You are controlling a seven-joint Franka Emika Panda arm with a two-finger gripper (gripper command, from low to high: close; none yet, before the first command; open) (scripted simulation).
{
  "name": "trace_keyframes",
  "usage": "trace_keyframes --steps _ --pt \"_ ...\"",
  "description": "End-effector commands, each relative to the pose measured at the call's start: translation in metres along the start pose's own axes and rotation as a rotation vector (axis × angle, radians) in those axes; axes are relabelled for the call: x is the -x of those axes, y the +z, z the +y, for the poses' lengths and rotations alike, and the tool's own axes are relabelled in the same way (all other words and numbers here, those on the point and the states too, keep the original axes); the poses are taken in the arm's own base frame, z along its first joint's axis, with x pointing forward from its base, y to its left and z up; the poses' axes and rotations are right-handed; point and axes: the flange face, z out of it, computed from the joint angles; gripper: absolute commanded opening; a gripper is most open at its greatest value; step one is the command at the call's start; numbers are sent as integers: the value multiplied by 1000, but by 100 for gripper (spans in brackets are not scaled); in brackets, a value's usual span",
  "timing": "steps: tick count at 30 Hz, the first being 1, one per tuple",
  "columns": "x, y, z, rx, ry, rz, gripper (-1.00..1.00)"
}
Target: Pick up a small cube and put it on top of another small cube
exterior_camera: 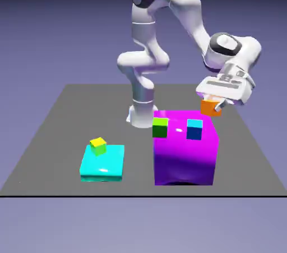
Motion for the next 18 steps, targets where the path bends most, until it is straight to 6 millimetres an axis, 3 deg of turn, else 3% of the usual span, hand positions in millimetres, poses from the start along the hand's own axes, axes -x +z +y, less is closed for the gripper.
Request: trace_keyframes --steps 1,8,11,12,13,14,17,18 --pt "4 2 5 -43 11 -16 -100" --pt "9 -16 23 -279 22 -18 -100" --pt "2 39 -1 -279 22 -20 -100" --pt "2 45 -3 -280 21 -19 -100" --pt "2 45 -3 -280 21 -19 100" --pt "2 45 -3 -280 21 -19 100" --pt "8 -10 21 -279 22 -19 100" --pt "9 -16 23 -279 22 -18 100"
